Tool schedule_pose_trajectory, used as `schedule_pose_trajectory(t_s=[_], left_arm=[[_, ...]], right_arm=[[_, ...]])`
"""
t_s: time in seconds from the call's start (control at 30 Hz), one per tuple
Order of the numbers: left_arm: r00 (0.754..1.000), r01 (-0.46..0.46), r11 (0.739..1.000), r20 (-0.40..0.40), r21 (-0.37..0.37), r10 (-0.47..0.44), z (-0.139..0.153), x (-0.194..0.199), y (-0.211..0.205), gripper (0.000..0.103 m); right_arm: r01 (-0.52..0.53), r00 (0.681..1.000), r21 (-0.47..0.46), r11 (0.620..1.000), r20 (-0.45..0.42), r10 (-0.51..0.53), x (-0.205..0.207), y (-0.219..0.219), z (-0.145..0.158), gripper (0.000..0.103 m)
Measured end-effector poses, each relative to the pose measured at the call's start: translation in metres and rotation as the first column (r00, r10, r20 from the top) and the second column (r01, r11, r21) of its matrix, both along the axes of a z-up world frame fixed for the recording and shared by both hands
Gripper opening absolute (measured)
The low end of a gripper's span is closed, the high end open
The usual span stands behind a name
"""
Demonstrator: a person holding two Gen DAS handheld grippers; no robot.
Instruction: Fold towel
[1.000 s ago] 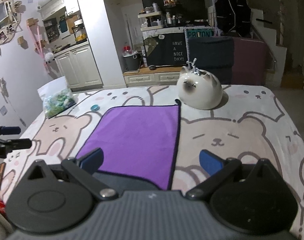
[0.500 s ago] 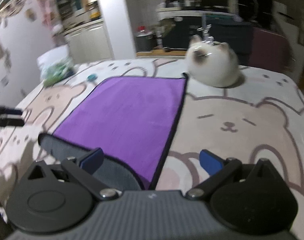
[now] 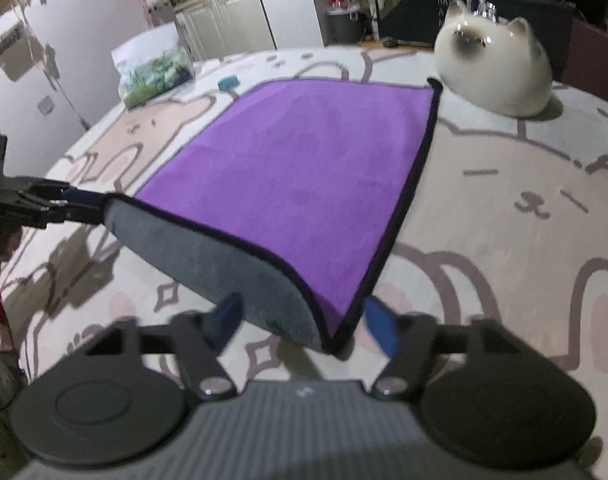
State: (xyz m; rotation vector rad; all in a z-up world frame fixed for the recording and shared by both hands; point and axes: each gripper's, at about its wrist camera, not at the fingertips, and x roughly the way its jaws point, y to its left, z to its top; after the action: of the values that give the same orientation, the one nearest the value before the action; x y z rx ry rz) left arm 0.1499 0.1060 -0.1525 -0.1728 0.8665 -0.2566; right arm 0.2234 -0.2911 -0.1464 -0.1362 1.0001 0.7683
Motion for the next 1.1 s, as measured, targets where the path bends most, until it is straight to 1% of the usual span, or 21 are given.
schedule_pose_trajectory(t_s=[0.03, 0.07, 0.1, 0.13, 0.17, 0.2, 0.23, 0.3, 0.33, 0.43, 0.57, 0.73, 0.9, 1.1], left_arm=[[1.000, 0.006, 1.000, -0.005, 0.005, -0.006, -0.001, 0.001, -0.001, 0.045], [1.000, 0.013, 1.000, -0.007, 0.010, -0.013, -0.002, 0.002, -0.003, 0.039], [1.000, 0.020, 1.000, -0.011, 0.012, -0.020, -0.003, 0.003, -0.004, 0.031], [1.000, 0.024, 1.000, -0.018, 0.014, -0.024, -0.004, 0.004, -0.005, 0.025], [0.999, 0.024, 0.999, -0.025, 0.024, -0.023, -0.005, 0.005, -0.005, 0.017], [0.999, 0.022, 0.999, -0.031, 0.037, -0.021, -0.006, 0.006, -0.007, 0.011], [0.999, 0.024, 0.999, -0.038, 0.046, -0.022, -0.007, 0.006, -0.007, 0.009], [0.999, 0.030, 0.998, -0.037, 0.061, -0.027, -0.008, 0.007, -0.009, 0.005], [0.999, 0.035, 0.996, -0.030, 0.076, -0.033, -0.007, 0.006, -0.011, 0.005], [0.999, 0.045, 0.994, -0.021, 0.100, -0.043, -0.006, 0.006, -0.014, 0.005], [0.999, 0.037, 0.994, -0.020, 0.101, -0.035, -0.004, 0.005, -0.014, 0.005], [1.000, 0.022, 0.995, 0.006, 0.093, -0.022, 0.009, 0.005, -0.013, 0.005], [0.998, 0.008, 0.994, 0.055, 0.109, -0.015, 0.032, 0.021, -0.011, 0.005], [0.992, 0.002, 0.990, 0.121, 0.143, -0.020, 0.061, 0.054, -0.007, 0.005]], right_arm=[[0.001, 1.000, -0.008, 1.000, -0.014, -0.001, 0.001, 0.001, -0.002, 0.056], [0.000, 1.000, -0.003, 1.000, -0.028, 0.000, 0.002, 0.002, -0.003, 0.054], [-0.004, 0.999, 0.005, 1.000, -0.037, 0.004, 0.002, 0.002, -0.004, 0.049], [-0.009, 0.999, 0.004, 1.000, -0.043, 0.009, 0.003, 0.003, -0.005, 0.042], [-0.020, 0.999, -0.004, 1.000, -0.044, 0.020, 0.003, 0.005, -0.006, 0.038], [-0.031, 0.999, -0.016, 0.999, -0.043, 0.031, 0.002, 0.007, -0.007, 0.029], [-0.042, 0.998, -0.028, 0.999, -0.039, 0.041, 0.002, 0.011, -0.008, 0.017], [-0.054, 0.998, -0.044, 0.998, -0.028, 0.053, 0.001, 0.012, -0.009, 0.009], [-0.057, 0.998, -0.042, 0.997, -0.021, 0.056, 0.001, 0.012, -0.009, 0.006], [-0.049, 0.999, -0.023, 0.999, -0.022, 0.049, 0.001, 0.007, -0.008, 0.006], [-0.043, 0.999, -0.012, 0.999, -0.020, 0.042, 0.003, 0.005, -0.007, 0.005], [-0.021, 1.000, 0.038, 0.999, 0.018, 0.020, 0.003, -0.003, 0.009, 0.005], [-0.003, 0.999, 0.072, 0.997, 0.050, 0.000, 0.012, -0.004, 0.030, 0.005], [-0.003, 0.991, 0.073, 0.997, 0.130, -0.007, 0.036, 0.002, 0.058, 0.005]])
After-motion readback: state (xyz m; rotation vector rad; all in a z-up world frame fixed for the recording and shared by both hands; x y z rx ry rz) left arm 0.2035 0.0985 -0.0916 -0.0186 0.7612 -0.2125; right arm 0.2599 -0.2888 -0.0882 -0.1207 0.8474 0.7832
